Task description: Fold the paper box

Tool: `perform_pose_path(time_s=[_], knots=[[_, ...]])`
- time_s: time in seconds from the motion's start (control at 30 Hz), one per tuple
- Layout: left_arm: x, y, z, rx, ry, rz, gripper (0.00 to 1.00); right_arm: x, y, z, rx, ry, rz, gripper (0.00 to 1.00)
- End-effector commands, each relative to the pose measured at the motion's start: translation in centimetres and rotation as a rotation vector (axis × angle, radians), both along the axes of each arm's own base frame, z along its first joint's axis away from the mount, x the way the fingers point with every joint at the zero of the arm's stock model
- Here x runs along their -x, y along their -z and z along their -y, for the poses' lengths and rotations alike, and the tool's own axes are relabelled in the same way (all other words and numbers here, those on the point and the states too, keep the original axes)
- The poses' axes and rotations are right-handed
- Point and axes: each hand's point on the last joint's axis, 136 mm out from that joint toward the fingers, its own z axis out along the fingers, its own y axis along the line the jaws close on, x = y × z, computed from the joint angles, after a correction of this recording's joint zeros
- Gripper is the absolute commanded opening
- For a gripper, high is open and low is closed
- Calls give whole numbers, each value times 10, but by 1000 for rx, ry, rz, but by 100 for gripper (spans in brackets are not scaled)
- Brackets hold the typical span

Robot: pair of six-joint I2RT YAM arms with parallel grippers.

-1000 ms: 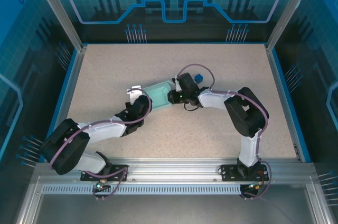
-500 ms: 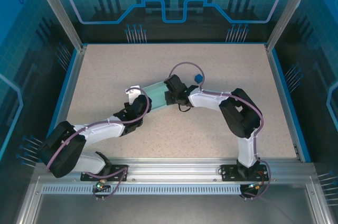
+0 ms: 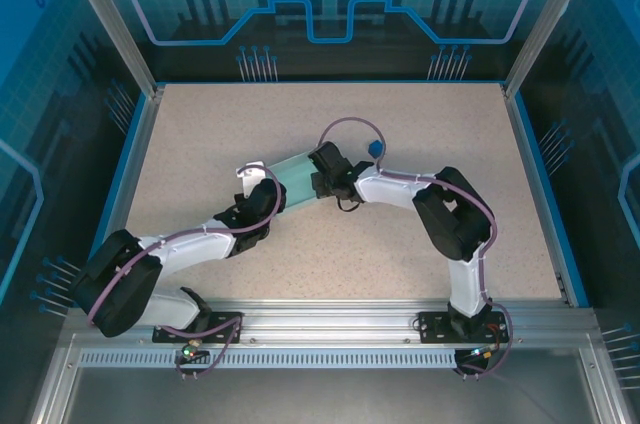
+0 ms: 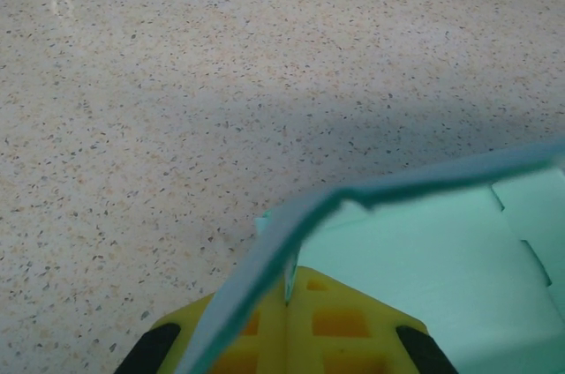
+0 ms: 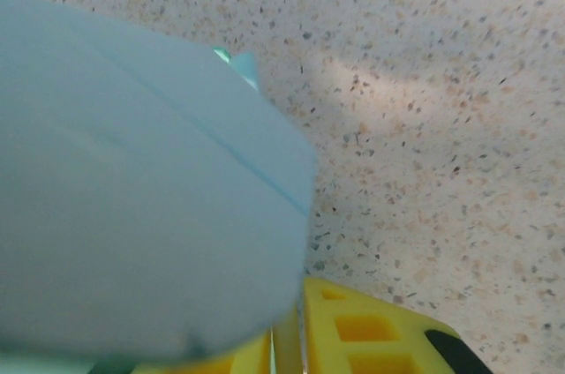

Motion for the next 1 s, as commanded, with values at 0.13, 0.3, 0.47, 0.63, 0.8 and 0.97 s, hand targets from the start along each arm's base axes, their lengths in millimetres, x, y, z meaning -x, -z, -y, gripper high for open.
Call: perform_pose_path(time_s=[0.13,0.3,0.47,0.63,0.8,0.97], knots=[[-6,-7,12,25,41,9,0,11,32,4,13,-74,-109,19],[-7,-9,14,23,49,9,0,8,37,9,61,-69,-112,17],[-6,-9,14,22,51,6,0,7,39,22,149,-43,-99,12],[-7,-8,13,11,50,0,0,6,34,33,283,-13,-56,9],[-6,-4,14,8,51,-11,0,6,39,39,369,17,-40,8],[-6,-1,14,5,53,-17,0,5,43,33,333,-6,-44,9]])
